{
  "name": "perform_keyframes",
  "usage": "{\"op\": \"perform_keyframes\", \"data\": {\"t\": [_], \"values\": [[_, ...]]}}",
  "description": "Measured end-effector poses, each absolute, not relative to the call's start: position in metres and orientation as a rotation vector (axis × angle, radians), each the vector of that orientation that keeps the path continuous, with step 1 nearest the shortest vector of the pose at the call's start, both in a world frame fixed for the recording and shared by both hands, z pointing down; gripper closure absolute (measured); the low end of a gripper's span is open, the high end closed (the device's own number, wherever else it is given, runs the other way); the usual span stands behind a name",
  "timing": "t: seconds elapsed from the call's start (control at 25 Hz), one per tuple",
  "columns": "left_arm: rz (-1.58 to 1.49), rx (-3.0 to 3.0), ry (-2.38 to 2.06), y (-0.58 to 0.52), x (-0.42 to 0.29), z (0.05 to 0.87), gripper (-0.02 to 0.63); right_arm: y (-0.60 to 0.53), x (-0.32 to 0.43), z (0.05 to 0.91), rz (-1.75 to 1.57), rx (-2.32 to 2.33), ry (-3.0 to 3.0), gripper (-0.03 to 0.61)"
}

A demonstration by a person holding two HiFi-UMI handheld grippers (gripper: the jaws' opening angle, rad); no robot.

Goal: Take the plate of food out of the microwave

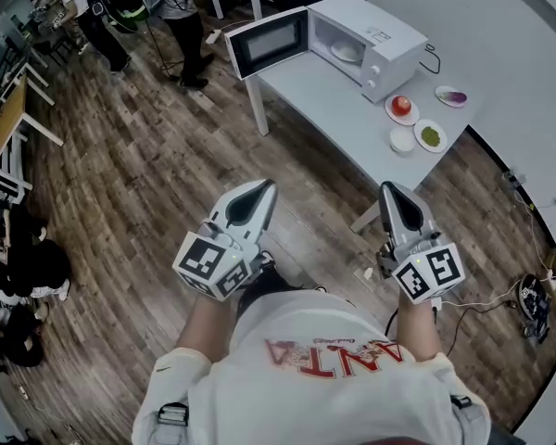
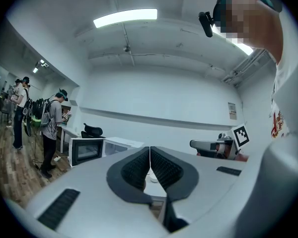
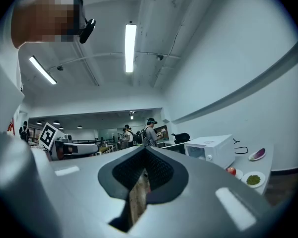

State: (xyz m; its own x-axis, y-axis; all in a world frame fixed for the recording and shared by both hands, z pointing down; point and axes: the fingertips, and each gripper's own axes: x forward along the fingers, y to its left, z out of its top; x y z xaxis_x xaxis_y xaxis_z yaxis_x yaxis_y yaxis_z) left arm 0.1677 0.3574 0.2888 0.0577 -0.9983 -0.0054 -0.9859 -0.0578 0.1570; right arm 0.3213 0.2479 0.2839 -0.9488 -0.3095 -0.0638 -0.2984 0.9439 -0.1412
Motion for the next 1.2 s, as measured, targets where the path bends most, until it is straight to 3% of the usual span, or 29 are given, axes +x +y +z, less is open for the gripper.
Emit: {"op": "perform_keyframes", "data": {"t": [1.2], "values": [[-0.249,2.202,-1.992,0.316,-0.076,0.31,0.604,0.197,0.092,0.301,-0.468,-0.579,3.041,0.578]]}}
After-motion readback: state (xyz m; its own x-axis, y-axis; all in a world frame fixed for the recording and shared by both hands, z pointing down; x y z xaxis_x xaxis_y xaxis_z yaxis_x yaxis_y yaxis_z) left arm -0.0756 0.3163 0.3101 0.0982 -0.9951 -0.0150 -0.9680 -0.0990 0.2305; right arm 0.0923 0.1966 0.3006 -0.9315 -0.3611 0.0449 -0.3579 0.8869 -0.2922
